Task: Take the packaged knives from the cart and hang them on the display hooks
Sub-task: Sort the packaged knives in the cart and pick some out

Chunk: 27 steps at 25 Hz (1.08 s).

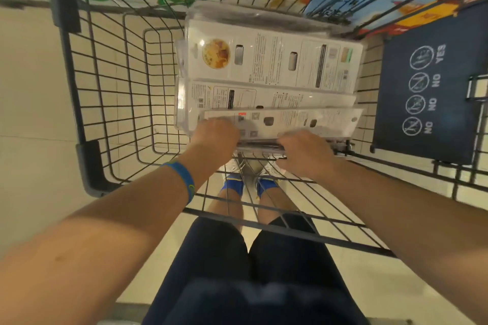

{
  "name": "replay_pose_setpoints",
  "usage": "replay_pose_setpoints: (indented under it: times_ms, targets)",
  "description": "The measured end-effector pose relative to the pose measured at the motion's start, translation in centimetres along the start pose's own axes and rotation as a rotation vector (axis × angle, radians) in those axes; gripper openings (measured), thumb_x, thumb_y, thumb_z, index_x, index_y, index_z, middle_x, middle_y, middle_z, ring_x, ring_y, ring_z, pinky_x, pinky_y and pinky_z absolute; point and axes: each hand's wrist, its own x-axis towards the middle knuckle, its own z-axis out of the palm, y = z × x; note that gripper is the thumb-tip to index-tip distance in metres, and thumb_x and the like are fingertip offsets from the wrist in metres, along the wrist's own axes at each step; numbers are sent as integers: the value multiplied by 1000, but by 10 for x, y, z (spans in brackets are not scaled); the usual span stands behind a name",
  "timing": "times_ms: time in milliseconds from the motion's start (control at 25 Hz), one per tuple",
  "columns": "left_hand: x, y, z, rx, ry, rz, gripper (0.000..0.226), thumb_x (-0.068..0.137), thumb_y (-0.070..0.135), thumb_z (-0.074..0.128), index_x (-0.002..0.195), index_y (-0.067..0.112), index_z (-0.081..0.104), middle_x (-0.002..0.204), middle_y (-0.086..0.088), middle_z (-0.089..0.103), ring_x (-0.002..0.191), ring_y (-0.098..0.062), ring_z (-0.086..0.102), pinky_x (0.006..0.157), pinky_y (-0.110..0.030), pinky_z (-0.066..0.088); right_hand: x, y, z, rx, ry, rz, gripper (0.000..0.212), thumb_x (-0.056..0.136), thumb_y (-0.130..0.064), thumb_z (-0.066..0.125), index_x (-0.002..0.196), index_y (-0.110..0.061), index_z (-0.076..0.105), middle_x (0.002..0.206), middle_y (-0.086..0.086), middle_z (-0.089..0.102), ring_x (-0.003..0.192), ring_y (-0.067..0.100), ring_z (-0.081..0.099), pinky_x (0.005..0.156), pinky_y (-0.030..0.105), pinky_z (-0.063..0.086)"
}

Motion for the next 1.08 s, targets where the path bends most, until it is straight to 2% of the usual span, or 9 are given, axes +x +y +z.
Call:
replay_pose_setpoints:
  times_ms: [200,360,480,640,680,760,880,960,1080]
  targets:
    - [-5,-13,5,-52,41,130,21,98,23,56,118,22,62,114,-2,57,92,-22,62,75,-37,58,19,5,-1,-56,-12,29,22,96,-19,65,117,-20,70,110,8,68,102,29,64,81,38,53]
    - [-15,-23,-4,-243,261,148,31,100,42,47,114,20,63,107,-2,61,89,-22,62,74,-41,58,11,21,-23,121,-8,-14,19,101,-34,60,112,-26,74,95,-1,70,83,20,61,68,31,43]
    - [-25,-38,-19,-595,497,33,51,95,60,42,103,17,70,97,-1,67,82,-19,63,69,-35,55,-2,32,-55,244,99,-56,22,98,-50,59,104,-33,71,85,-11,63,78,15,60,60,28,40]
    - [-36,-50,-36,-1112,584,-305,48,97,62,39,113,25,65,99,14,64,81,10,56,63,-7,40,-19,37,-74,194,311,-26,38,96,-61,55,112,-33,75,93,-10,56,86,16,56,64,33,40]
    - [-37,-52,-38,-1228,577,-378,50,95,65,40,119,27,62,104,16,64,86,11,56,68,-8,42,-24,37,-76,240,361,-9,40,95,-59,57,114,-30,77,95,-8,59,89,18,58,67,35,43]
    - [-39,-53,-46,-1579,438,-497,67,86,77,41,126,27,59,114,10,64,100,-3,59,83,-27,52,-35,36,-83,356,496,15,38,94,-55,63,112,-26,79,100,-2,67,93,20,63,75,38,50]
    - [-47,-53,-64,-1979,229,-543,76,67,91,48,117,36,62,108,13,57,99,-10,53,85,-44,52,-46,25,-93,405,707,-11,30,91,-44,71,107,-21,81,98,-1,69,87,18,64,74,33,49]
    - [-51,-45,-77,-2233,125,-482,71,64,85,61,117,38,60,112,6,55,101,-19,57,84,-50,54,-51,7,-91,390,725,-42,23,92,-28,73,111,-16,78,99,-2,64,89,16,61,76,30,46]
    - [-46,-13,-86,-2544,-86,-286,70,82,58,70,131,10,56,120,-19,66,104,-37,69,85,-49,58,-49,-33,-76,360,682,-125,29,89,-8,73,118,-9,74,106,6,65,96,22,62,83,33,53]
